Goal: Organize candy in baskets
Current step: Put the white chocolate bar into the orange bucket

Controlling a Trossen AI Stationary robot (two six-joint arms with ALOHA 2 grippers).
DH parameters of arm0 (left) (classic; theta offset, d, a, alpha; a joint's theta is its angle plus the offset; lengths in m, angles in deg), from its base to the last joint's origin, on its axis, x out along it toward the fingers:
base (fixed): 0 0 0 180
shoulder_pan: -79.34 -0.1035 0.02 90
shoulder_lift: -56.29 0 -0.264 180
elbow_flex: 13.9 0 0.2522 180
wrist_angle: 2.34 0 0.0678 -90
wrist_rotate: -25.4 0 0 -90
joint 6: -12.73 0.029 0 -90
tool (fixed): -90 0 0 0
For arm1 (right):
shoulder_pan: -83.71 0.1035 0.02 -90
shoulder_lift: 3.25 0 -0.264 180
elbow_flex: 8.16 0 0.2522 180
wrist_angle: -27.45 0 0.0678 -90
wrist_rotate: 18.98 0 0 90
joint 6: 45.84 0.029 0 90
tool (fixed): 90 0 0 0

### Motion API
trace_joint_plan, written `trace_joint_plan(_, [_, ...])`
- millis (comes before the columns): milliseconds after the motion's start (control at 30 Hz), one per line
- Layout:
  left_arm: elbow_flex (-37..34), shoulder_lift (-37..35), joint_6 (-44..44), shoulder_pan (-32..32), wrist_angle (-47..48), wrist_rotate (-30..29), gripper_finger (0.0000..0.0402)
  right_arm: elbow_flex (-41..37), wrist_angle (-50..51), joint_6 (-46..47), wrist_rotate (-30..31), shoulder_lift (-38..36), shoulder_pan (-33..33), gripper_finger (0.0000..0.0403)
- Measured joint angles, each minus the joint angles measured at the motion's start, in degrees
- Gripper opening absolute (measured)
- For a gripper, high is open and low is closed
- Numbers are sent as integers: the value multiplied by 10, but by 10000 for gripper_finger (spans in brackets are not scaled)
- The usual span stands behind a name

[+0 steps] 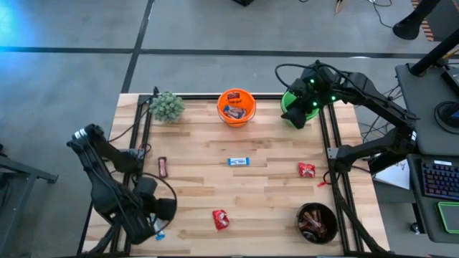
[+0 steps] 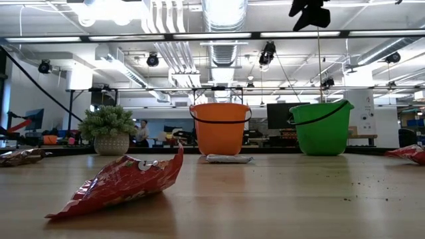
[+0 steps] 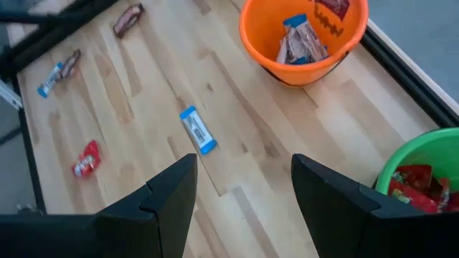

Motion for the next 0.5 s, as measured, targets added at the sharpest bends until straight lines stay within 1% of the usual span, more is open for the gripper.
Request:
trace_joint_plan(267, [1,38,-4,-12,-12,8,184,0,22,-36,0,0,0,216])
trace_joint_plan(500, [1,66,-5,-12,-8,36,162,0,23,-41,0,0,0,216])
